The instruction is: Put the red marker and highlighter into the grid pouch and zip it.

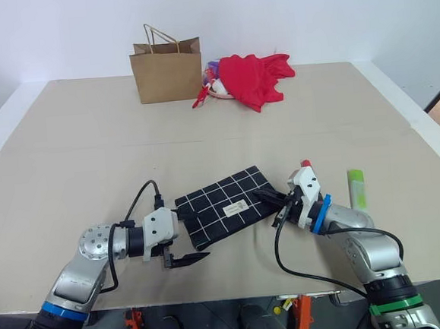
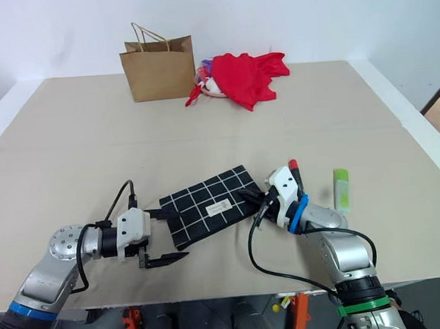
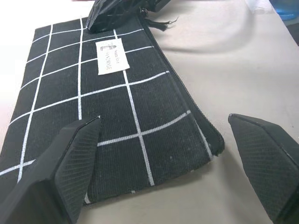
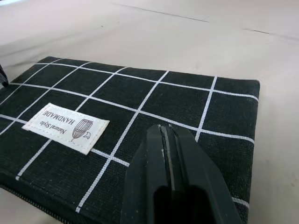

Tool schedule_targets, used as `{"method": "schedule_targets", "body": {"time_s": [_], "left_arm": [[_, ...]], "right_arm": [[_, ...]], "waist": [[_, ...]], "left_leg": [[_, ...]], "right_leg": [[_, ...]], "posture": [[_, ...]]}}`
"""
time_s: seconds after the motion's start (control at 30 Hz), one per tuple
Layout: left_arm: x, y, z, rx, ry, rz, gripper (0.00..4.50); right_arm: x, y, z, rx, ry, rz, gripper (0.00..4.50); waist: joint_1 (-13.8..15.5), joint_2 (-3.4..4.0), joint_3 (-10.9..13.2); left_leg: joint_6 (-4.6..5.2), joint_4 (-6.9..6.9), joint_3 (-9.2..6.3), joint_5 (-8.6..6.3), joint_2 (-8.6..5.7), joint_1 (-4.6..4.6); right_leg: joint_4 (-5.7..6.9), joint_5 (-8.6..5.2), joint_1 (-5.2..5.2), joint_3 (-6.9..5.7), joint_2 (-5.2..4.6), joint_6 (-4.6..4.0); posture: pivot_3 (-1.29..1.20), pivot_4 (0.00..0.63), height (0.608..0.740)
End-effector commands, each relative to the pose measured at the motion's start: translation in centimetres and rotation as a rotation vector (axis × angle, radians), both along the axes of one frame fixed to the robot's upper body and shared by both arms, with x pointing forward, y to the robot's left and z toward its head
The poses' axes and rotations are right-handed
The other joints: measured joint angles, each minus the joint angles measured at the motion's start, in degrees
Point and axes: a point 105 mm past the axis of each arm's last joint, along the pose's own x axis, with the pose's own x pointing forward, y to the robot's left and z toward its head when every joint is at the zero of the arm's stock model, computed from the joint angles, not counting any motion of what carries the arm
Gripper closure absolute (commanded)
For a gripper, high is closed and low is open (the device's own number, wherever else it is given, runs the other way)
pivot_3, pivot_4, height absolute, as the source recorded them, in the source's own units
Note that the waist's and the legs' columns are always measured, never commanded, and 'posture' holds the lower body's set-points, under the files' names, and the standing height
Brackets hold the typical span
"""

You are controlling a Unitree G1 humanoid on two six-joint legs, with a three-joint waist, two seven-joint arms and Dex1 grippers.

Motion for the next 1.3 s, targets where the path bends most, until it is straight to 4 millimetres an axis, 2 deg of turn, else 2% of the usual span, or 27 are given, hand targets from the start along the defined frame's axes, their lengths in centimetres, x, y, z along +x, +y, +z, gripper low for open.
{"method": "schedule_targets", "body": {"time_s": [0.03,0.37,0.63,0.73,0.8,0.83,0.87,0.93,1.0,1.13,1.2,1.23,1.27,1.3], "left_arm": [[0.4,0.3,0.6,0.034,-0.133,0.001,0.00],[1.3,-1.4,0.1,0.103,-0.358,-0.089,0.00],[1.8,-1.9,-0.9,0.155,-0.368,-0.132,0.00],[1.9,-1.6,-1.2,0.173,-0.352,-0.134,0.82],[2.0,-1.3,-1.5,0.180,-0.331,-0.127,1.76],[2.0,-1.0,-1.7,0.188,-0.323,-0.129,1.90],[2.0,-0.8,-1.8,0.194,-0.319,-0.130,2.56],[2.0,-0.4,-1.9,0.202,-0.316,-0.132,3.36],[2.1,-0.2,-1.9,0.203,-0.315,-0.131,4.38],[2.6,0.0,-1.5,0.180,-0.295,-0.111,4.46],[2.8,-0.1,-0.8,0.135,-0.270,-0.109,4.46],[2.8,-0.1,-0.5,0.111,-0.250,-0.114,4.50],[2.8,-0.1,-0.2,0.085,-0.226,-0.116,4.50],[2.8,0.0,0.2,0.059,-0.203,-0.114,4.50]], "right_arm": [[0.3,0.0,0.5,-0.002,-0.027,-0.002,4.46],[0.3,0.3,0.9,0.008,-0.044,-0.004,4.46],[0.2,0.4,1.1,0.010,-0.051,-0.004,4.46],[0.2,0.4,1.2,0.009,-0.053,-0.003,4.50],[0.2,0.3,1.2,0.009,-0.054,-0.004,4.50],[0.2,0.3,1.2,0.009,-0.054,-0.003,4.50],[0.3,0.3,1.2,0.009,-0.055,-0.003,4.50],[0.3,0.3,1.3,0.007,-0.055,0.000,4.50],[0.3,0.3,1.3,0.006,-0.056,0.003,4.50],[0.2,0.4,1.6,0.008,-0.067,0.012,4.50],[0.2,0.4,2.8,0.026,-0.103,0.018,4.50],[0.1,0.3,3.7,0.045,-0.130,0.017,3.85],[0.0,0.2,4.6,0.066,-0.160,0.020,3.59],[-0.1,0.1,5.5,0.085,-0.181,0.024,3.10]], "waist": [[0.01,0.00,0.00],[0.06,0.00,0.00],[0.04,0.07,-0.04],[0.04,0.12,-0.07],[0.04,0.12,-0.07],[0.04,0.12,-0.07],[0.03,0.12,-0.07],[0.01,0.13,-0.08],[0.01,0.17,-0.10],[-0.09,0.35,-0.20],[-0.09,0.36,-0.20],[-0.09,0.38,-0.18],[-0.09,0.40,-0.16],[-0.09,0.40,-0.16]], "left_leg": [[0.00,0.00,-0.01,0.00,0.00,0.00],[-0.01,0.01,-0.03,0.01,-0.01,0.01],[-0.01,0.02,-0.08,0.01,-0.04,0.02],[0.02,0.04,-0.09,0.03,-0.05,0.06],[0.06,0.03,-0.11,0.06,-0.06,0.06],[0.06,0.03,-0.11,0.07,-0.06,0.06],[0.08,0.03,-0.11,0.08,-0.06,0.07],[0.11,0.03,-0.11,0.10,-0.06,0.08],[0.14,0.03,-0.12,0.11,-0.06,0.09],[0.14,-0.01,-0.12,0.11,-0.05,0.10],[0.15,-0.04,-0.15,0.12,-0.05,0.11],[0.15,-0.04,-0.15,0.12,-0.05,0.11],[0.15,-0.04,-0.15,0.12,-0.05,0.10],[0.15,-0.03,-0.14,0.12,-0.05,0.08]], "right_leg": [[0.00,0.00,0.00,-0.01,0.00,0.00],[0.00,0.01,0.03,-0.02,0.00,-0.02],[0.00,0.02,0.09,-0.04,0.00,0.00],[0.00,0.03,0.13,-0.04,0.00,0.02],[0.00,0.05,0.14,-0.04,0.00,0.02],[0.00,0.06,0.14,-0.04,0.00,0.02],[0.00,0.07,0.13,-0.05,0.00,0.01],[0.01,0.09,0.13,-0.05,0.00,-0.01],[0.01,0.10,0.14,-0.06,0.00,-0.01],[0.01,0.09,0.14,-0.06,0.01,-0.02],[0.02,0.09,0.12,-0.09,0.02,-0.02],[0.02,0.09,0.12,-0.09,0.02,-0.02],[0.02,0.09,0.11,-0.09,0.02,-0.02],[0.02,0.08,0.11,-0.09,0.01,-0.02]], "posture": [[0.00,0.150,0.740],[0.00,0.150,0.740],[0.00,0.150,0.740],[0.00,0.150,0.740],[0.00,0.150,0.740],[0.00,0.150,0.740],[0.00,0.150,0.740],[0.00,0.150,0.740],[0.00,0.150,0.740],[0.00,0.150,0.740],[0.00,0.150,0.740],[0.00,0.150,0.740],[0.00,0.150,0.740],[0.00,0.150,0.740]]}}
